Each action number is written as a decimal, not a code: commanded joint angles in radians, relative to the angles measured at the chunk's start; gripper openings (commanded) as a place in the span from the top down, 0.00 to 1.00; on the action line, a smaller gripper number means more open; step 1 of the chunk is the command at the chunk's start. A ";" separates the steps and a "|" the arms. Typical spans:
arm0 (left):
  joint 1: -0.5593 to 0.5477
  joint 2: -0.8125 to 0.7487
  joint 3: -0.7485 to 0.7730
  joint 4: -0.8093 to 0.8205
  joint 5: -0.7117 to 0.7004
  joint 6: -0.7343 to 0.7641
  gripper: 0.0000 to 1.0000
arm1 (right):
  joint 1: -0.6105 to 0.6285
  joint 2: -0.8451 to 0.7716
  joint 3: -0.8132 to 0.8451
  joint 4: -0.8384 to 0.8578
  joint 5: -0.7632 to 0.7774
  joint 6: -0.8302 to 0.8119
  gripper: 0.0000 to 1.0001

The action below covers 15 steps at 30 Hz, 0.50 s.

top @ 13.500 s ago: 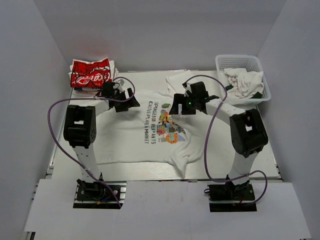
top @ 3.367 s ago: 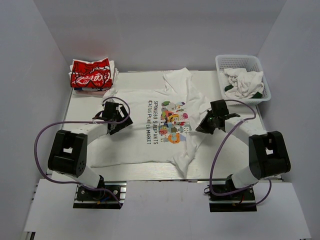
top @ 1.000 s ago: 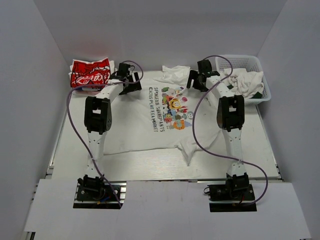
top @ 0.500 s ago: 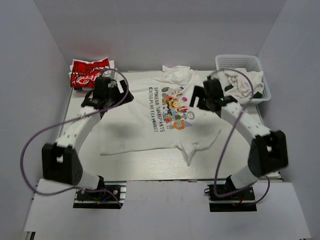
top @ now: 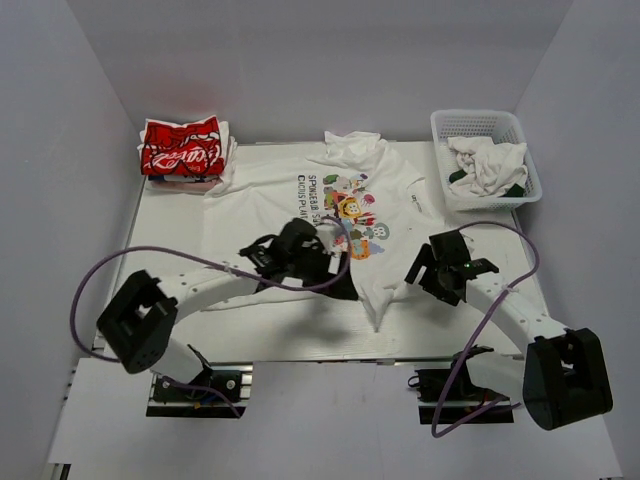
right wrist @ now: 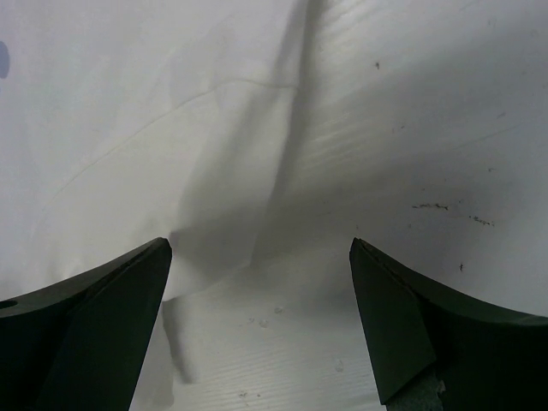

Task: Fold and stack the t-shirts

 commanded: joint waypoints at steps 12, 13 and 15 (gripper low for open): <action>-0.313 0.404 0.324 -0.174 -0.284 0.073 0.02 | -0.065 0.045 -0.132 0.266 -0.238 -0.029 0.23; -0.313 0.416 0.334 -0.174 -0.302 0.055 0.05 | -0.071 0.047 -0.135 0.302 -0.260 -0.033 0.25; -0.322 0.459 0.362 -0.162 -0.312 0.044 0.08 | -0.071 0.054 -0.138 0.318 -0.288 -0.047 0.34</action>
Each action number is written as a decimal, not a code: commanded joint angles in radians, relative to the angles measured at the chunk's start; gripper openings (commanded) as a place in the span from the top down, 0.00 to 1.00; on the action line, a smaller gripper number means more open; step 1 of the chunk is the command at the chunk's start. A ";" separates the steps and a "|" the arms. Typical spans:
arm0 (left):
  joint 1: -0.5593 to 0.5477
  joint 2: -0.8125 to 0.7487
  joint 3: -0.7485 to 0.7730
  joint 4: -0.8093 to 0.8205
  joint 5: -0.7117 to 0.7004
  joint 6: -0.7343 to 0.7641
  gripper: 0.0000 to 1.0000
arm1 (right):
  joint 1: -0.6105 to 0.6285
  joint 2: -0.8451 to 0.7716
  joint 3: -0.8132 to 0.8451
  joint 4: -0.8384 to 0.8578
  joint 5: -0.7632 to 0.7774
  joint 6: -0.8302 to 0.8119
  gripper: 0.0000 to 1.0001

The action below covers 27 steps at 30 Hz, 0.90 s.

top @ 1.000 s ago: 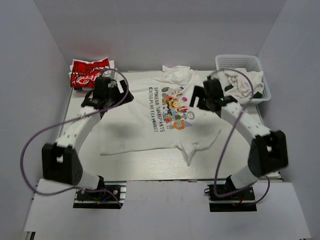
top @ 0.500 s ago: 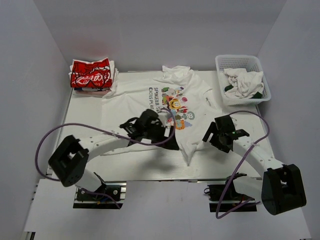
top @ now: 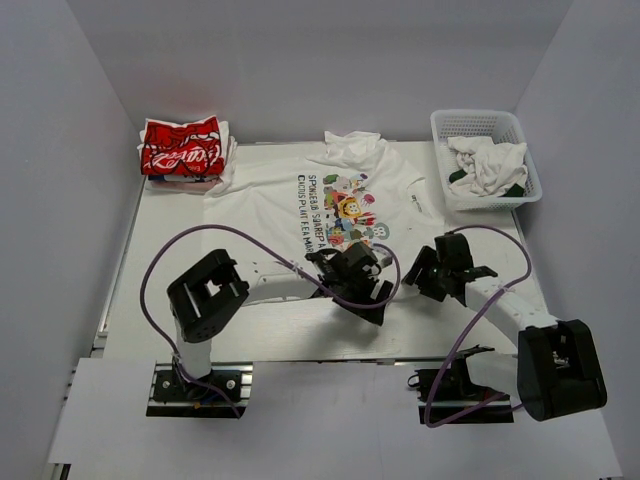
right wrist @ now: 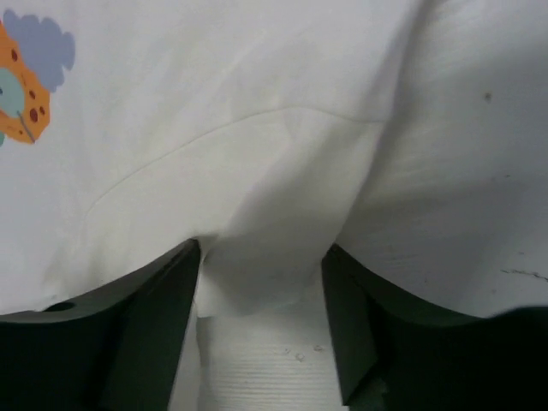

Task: Fold and stack the t-shirts

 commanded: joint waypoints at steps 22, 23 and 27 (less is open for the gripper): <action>0.079 -0.172 0.024 0.076 -0.097 -0.077 1.00 | -0.020 -0.082 0.201 -0.171 -0.061 -0.153 1.00; 0.099 -0.155 0.053 0.056 -0.097 -0.077 1.00 | -0.021 -0.058 0.259 -0.163 -0.066 -0.153 1.00; 0.257 -0.048 0.124 0.046 0.001 -0.113 1.00 | -0.023 0.117 0.396 -0.140 -0.069 -0.153 1.00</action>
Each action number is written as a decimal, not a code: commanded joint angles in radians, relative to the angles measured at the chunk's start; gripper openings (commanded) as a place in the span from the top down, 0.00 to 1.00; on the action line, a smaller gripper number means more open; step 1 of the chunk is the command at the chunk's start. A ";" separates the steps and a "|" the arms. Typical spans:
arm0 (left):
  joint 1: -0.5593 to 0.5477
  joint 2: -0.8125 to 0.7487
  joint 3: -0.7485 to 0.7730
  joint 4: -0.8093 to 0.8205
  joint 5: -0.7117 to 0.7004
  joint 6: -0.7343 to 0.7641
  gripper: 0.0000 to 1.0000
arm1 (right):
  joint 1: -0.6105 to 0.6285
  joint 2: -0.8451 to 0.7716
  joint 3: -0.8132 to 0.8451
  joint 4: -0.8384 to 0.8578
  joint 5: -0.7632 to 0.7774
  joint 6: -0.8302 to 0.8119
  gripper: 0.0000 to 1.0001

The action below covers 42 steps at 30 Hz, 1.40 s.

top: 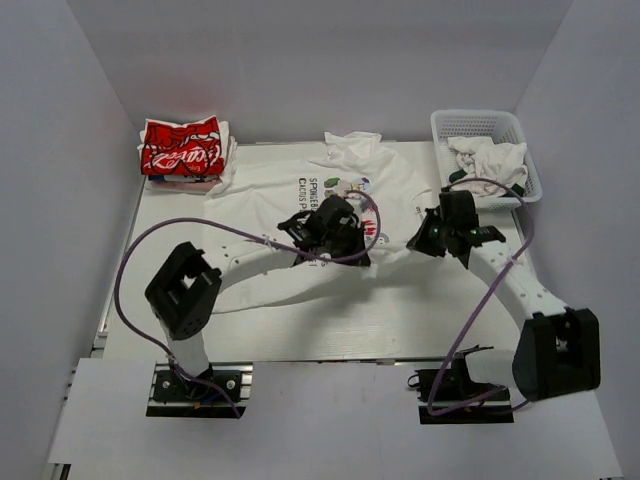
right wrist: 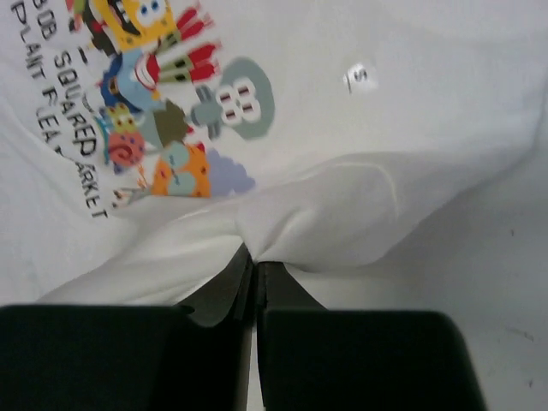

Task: Fold and stack the t-shirts

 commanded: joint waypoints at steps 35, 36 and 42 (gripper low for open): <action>0.539 0.015 0.027 -0.142 -0.211 0.094 0.00 | 0.038 0.685 0.471 0.198 -0.199 -0.311 0.10; 0.550 0.015 0.018 -0.113 -0.179 0.094 0.00 | 0.042 0.688 0.471 0.207 -0.221 -0.311 0.10; 0.577 0.073 0.004 -0.037 -0.156 0.105 0.00 | 0.055 0.708 0.460 0.227 -0.255 -0.278 0.15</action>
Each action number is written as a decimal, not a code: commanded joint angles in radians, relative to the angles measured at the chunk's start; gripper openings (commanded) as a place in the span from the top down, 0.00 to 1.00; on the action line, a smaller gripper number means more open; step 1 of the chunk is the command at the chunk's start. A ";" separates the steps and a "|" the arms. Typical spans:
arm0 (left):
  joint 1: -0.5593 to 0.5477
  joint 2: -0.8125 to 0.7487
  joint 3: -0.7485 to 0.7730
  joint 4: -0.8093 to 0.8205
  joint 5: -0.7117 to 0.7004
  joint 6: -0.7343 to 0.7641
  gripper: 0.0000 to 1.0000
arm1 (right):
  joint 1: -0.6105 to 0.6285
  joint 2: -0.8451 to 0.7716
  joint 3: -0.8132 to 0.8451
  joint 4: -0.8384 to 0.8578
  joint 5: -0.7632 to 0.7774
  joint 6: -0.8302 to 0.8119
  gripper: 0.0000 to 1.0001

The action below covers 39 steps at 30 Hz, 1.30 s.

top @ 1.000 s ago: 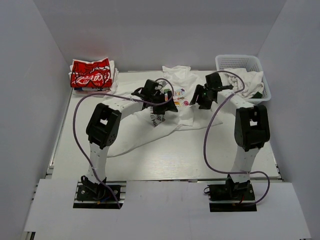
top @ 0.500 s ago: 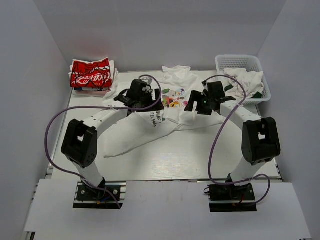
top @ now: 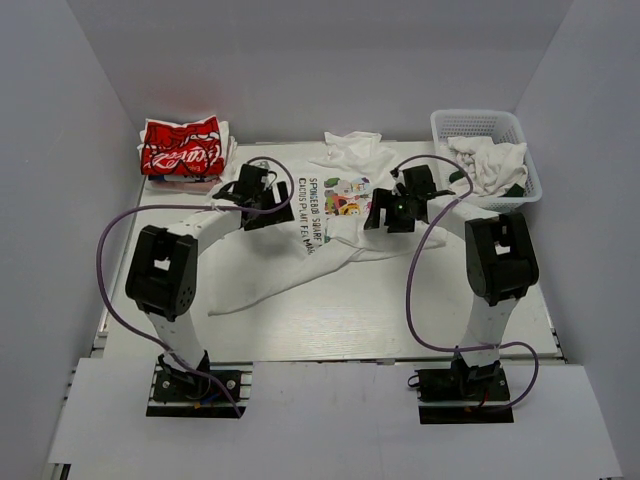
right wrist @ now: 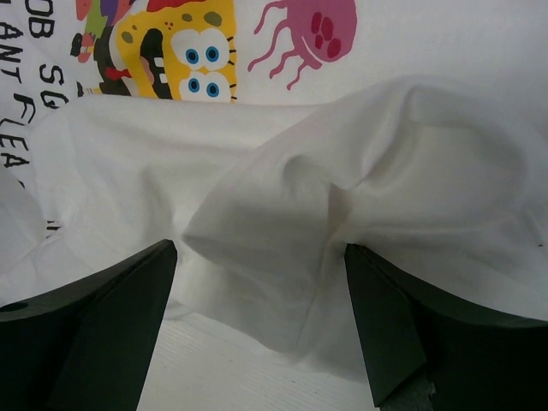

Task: Fold and stack the t-shirts

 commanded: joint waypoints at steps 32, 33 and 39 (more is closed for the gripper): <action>0.059 0.090 -0.034 0.081 0.062 0.013 0.02 | 0.034 -0.047 -0.026 0.079 -0.050 0.071 0.25; 0.059 0.090 -0.043 0.090 0.062 0.013 0.02 | 0.037 -0.071 -0.036 0.090 -0.044 0.074 0.30; 0.068 0.110 -0.043 0.099 0.072 0.013 0.03 | 0.034 -0.107 -0.065 0.081 -0.037 0.085 0.81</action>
